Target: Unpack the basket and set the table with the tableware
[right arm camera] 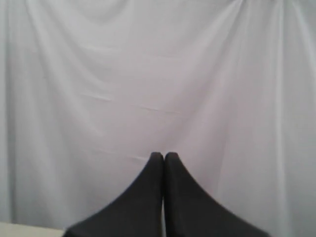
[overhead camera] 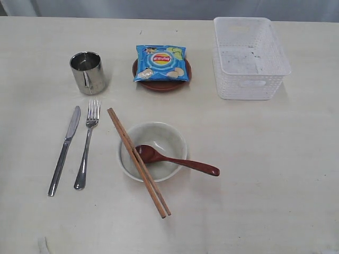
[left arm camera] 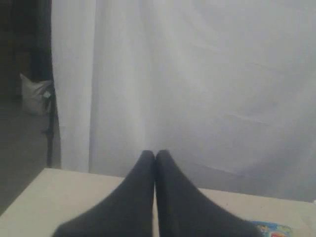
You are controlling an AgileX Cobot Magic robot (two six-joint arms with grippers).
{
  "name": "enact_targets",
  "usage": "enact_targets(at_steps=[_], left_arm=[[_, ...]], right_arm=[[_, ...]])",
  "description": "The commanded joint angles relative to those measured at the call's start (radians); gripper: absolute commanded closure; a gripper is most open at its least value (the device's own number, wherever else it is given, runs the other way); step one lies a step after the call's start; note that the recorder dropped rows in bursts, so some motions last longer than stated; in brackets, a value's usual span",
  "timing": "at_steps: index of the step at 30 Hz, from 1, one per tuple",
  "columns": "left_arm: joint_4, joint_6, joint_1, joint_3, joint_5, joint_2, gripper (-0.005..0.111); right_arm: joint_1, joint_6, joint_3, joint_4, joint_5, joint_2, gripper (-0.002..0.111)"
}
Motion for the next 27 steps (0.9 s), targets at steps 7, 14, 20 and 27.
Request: enact_targets(at_steps=[7,14,20,27], left_arm=[[-0.506,0.384,0.098,0.100,-0.117,-0.006,0.107],[-0.541,0.381,0.098,0.270,-0.196,-0.006,0.107],[-0.569,0.334,0.098,0.322,-0.202,-0.006,0.107],[-0.595,0.249,0.098,0.322,-0.237,-0.006,0.107]], right_arm=[[0.003,-0.432,0.260,0.589,-0.147,-0.002,0.109],[0.003,-0.432,0.532,0.592,-0.240,-0.002,0.109],[0.003,-0.412,0.581,0.646,-0.299,-0.002,0.109],[0.003,-0.390,0.581,0.731,-0.330,-0.002,0.109]])
